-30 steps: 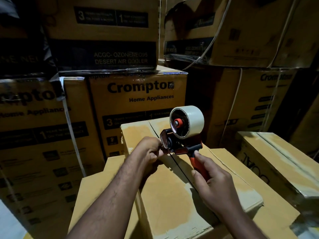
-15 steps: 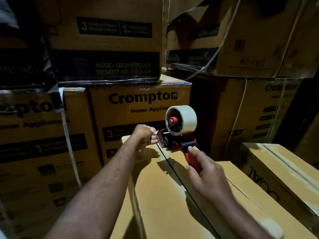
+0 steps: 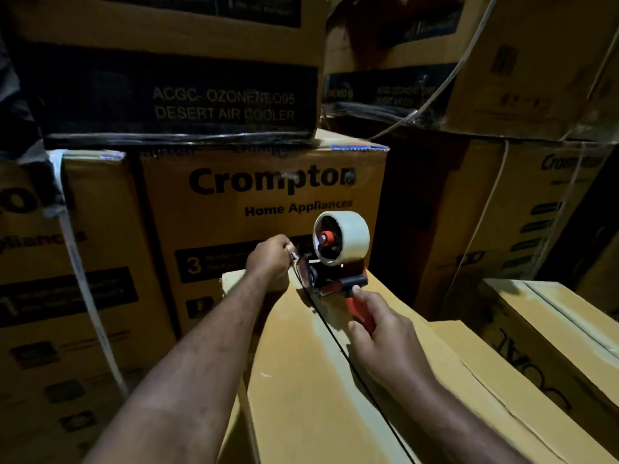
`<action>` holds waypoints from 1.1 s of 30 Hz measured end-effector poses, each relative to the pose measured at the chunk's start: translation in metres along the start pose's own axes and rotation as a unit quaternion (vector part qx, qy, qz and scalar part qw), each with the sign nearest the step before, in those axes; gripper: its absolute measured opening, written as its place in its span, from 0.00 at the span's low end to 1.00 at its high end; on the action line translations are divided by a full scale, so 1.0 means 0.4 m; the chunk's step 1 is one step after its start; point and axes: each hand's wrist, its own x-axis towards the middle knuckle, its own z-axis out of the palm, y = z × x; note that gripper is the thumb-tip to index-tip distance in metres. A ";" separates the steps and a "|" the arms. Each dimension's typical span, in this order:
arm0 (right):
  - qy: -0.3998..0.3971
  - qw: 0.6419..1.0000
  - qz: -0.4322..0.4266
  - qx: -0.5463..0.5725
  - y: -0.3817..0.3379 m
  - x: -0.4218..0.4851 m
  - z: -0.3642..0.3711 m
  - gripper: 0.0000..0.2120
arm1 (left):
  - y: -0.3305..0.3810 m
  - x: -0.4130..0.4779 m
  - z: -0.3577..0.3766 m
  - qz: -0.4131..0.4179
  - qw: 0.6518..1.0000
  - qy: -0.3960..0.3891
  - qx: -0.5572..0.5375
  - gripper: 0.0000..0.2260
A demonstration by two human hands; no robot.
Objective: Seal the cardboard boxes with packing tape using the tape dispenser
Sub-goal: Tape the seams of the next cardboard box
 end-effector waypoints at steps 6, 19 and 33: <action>0.010 0.999 0.035 0.010 0.009 -0.004 -0.024 0.26 | 0.009 -0.015 0.015 -0.016 0.989 -0.034 -0.142 0.09; -0.020 0.996 -0.028 -0.077 -0.015 -0.018 0.020 0.26 | 0.016 0.012 -0.009 -0.197 0.887 -0.095 -0.407 0.13; -0.027 0.999 0.032 0.022 0.025 0.034 0.025 0.24 | -0.009 0.024 -0.025 -0.238 0.776 -0.206 -0.547 0.14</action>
